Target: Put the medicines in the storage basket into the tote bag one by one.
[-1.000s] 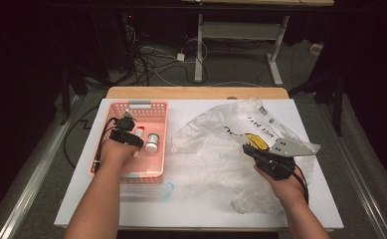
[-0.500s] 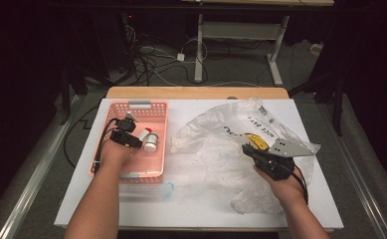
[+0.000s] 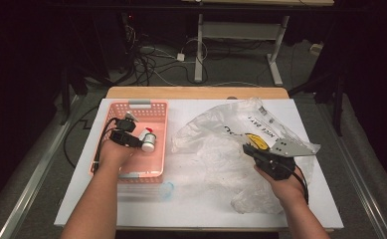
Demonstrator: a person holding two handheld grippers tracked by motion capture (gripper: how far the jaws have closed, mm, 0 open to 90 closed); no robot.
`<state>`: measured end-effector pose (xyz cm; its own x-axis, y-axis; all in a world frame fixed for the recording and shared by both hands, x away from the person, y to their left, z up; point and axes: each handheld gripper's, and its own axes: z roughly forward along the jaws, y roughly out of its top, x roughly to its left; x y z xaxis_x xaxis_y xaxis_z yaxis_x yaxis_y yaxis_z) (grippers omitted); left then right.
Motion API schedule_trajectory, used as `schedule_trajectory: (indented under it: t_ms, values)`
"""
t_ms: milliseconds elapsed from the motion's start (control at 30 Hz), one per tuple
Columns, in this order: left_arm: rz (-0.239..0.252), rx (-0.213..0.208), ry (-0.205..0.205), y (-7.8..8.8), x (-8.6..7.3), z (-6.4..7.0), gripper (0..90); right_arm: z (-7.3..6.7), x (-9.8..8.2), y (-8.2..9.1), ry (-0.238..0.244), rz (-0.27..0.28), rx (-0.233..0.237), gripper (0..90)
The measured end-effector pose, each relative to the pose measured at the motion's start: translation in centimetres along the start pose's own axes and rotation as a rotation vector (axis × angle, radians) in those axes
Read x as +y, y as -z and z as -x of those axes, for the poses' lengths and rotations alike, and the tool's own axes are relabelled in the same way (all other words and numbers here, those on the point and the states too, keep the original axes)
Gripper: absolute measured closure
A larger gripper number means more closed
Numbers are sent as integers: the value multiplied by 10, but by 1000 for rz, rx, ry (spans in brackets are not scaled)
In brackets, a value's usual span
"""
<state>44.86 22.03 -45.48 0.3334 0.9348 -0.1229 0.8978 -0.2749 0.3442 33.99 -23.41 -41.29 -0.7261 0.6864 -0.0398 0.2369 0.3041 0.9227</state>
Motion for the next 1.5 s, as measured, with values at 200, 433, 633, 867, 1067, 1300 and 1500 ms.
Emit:
schedule_trajectory:
  t_ms: [200,433,633,867,1067,1300,1500]
  values:
    - [31,-20,-5,8,-2,2,678,0,0,0,0,-1,2,900]
    - [118,-38,-20,21,-6,7,678,-2,0,-1,-1,-1,5,900]
    - [217,-56,-19,36,-12,9,677,-2,0,-1,-1,1,5,900]
    - [307,-71,-13,50,-24,9,677,-3,1,1,2,14,2,900]
    - [365,-76,-4,59,-40,13,677,-5,1,3,-2,26,6,900]
    - [387,-53,-23,65,-57,20,677,-8,1,4,-2,24,8,900]
    - [398,-42,-69,66,-75,29,677,-8,0,5,0,23,5,900]
